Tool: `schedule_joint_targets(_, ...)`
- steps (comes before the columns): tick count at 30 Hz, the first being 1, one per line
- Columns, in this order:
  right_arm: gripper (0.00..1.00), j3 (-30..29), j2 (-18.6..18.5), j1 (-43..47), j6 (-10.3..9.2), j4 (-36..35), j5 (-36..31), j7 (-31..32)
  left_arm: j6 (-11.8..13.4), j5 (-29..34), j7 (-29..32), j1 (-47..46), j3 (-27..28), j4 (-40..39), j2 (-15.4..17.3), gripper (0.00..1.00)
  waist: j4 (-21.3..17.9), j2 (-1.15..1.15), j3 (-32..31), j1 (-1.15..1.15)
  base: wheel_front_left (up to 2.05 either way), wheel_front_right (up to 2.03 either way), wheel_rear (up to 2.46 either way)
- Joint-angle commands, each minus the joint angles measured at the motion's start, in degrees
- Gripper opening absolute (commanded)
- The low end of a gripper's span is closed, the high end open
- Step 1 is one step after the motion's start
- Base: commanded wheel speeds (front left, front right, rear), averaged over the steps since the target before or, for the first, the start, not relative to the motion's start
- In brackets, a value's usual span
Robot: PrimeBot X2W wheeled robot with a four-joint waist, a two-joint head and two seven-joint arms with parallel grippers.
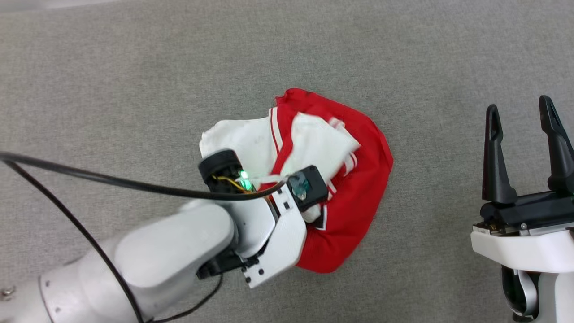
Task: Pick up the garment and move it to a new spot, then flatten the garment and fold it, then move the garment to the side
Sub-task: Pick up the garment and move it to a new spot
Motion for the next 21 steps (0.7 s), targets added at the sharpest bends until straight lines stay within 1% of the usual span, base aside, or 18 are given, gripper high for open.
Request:
schedule_joint_targets(1,1.0,-0.02,0.05,-0.53,-0.04,0.15,0.04,-0.1,-0.01,0.6,-0.01,0.89,0.04,0.48,-0.46,0.0,-0.14,0.0,0.2,0.0,0.0,0.0,0.0)
schedule_joint_targets(3,1.0,-0.18,0.04,-0.43,-0.04,0.43,-0.11,-0.11,-0.02,-0.01,-1.02,3.1,-0.17,1.67,-1.68,0.0,0.0,0.0,0.16,0.0,0.0,0.0,0.0)
schedule_joint_targets(5,1.0,-0.21,0.04,-0.25,-0.04,0.77,-0.26,-0.11,-0.05,0.76,-2.77,3.04,-0.17,2.57,-2.47,0.0,0.31,0.0,-0.31,0.0,0.0,0.0,0.0)
schedule_joint_targets(6,1.0,-0.22,0.04,-0.11,-0.04,0.93,-0.41,-0.1,-0.05,0.8,-4.75,2.33,-0.14,3.29,-2.78,0.46,0.53,0.0,-0.7,0.0,0.0,0.0,0.0)
schedule_joint_targets(7,1.0,-0.25,0.04,0.13,-0.04,1.11,-0.53,-0.1,-0.04,0.76,-7.07,1.5,-0.04,4.04,-3.16,1.0,0.8,0.0,-1.23,0.0,0.0,0.0,0.0)
schedule_joint_targets(9,1.0,-0.08,0.05,0.62,-0.04,1.47,-0.83,-0.1,-0.01,0.65,-12.02,-0.07,0.39,5.03,-4.07,1.0,1.27,0.0,-2.49,0.0,0.0,0.0,0.0)
schedule_joint_targets(11,1.0,-0.06,0.04,1.1,-0.04,1.89,-0.82,-0.1,0.02,1.56,-17.76,-1.07,2.2,6.33,-4.87,1.0,1.75,0.0,-3.94,0.0,0.0,0.0,0.0)
schedule_joint_targets(13,1.0,-0.09,0.04,1.65,-0.04,2.19,-1.06,-0.1,0.99,2.6,-23.17,-1.14,4.27,7.25,-5.77,1.0,2.27,0.0,-5.47,0.0,0.0,0.0,0.0)
schedule_joint_targets(16,1.0,-0.17,0.04,2.66,-0.04,2.68,-1.31,-0.1,3.78,3.52,-29.88,-0.68,7.69,7.89,-6.65,1.0,3.12,0.0,-7.69,0.0,0.0,0.0,0.0)
schedule_joint_targets(21,1.0,-0.04,0.04,4.12,-0.04,3.26,-1.44,-0.1,9.88,4.24,-40.14,2.14,13.16,8.06,-5.53,1.0,4.1,0.0,-10.65,0.0,0.0,0.0,0.0)
